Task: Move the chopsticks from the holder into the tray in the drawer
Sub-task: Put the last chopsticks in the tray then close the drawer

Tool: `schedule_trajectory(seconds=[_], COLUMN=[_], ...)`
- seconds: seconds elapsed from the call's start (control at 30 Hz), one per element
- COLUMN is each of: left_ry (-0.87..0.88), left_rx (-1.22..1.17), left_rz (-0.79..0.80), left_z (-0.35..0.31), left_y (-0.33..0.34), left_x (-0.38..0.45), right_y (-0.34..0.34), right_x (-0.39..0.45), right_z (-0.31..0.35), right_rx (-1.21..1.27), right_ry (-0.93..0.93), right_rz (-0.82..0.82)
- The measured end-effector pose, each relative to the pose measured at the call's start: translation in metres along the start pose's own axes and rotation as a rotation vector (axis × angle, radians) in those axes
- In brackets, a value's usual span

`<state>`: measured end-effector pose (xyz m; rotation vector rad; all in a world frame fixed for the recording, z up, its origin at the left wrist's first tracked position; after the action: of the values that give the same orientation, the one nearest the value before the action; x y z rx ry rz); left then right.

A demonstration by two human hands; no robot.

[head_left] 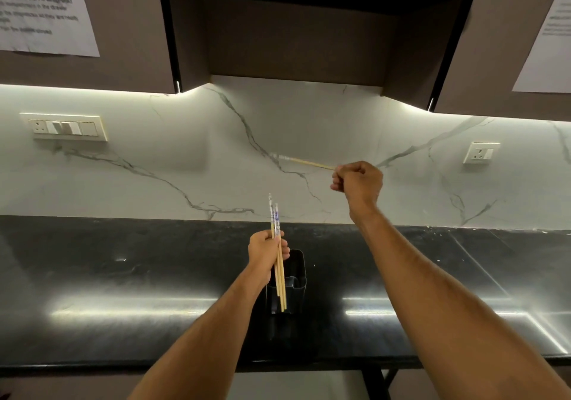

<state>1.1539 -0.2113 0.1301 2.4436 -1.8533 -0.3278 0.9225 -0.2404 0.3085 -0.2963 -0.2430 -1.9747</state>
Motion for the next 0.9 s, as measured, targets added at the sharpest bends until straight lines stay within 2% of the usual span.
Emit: schedule_trajectory(seconds=[0.1,0.23,0.5,0.7,0.9], left_ry=[-0.101,-0.155,-0.141,-0.122,-0.061], left_rx=[-0.244,-0.475,-0.531,-0.553,-0.546], left_rz=[-0.061,-0.128,-0.322,-0.296,-0.245], left_z=[-0.002,-0.011,-0.006,-0.002,-0.007], left_y=[0.004,0.014,-0.004,0.001,0.007], left_x=[0.003,0.004,0.008,0.005,0.002], right_y=[0.012,0.021,0.024,0.029,0.031], right_x=[-0.028,-0.071,-0.102,-0.118,-0.123], right_z=[-0.044,-0.104,-0.137,-0.148,-0.148], right_rx=[-0.062,-0.190,-0.516,-0.446,-0.312], right_ry=[0.153,0.236,0.131,0.245,0.283], right_rz=[0.173,0.249,0.384,0.524,0.607])
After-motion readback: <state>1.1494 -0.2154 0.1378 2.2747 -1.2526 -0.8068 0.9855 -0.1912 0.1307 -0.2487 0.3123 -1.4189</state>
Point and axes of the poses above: each hand's wrist, its own x-axis towards the middle knuckle, its own y-axis out of the palm, z = x × y, the point moved 8 cm from there along x, towards the middle knuckle, and after that the axes turned 3 degrees about -x, right-handed, at the moved point
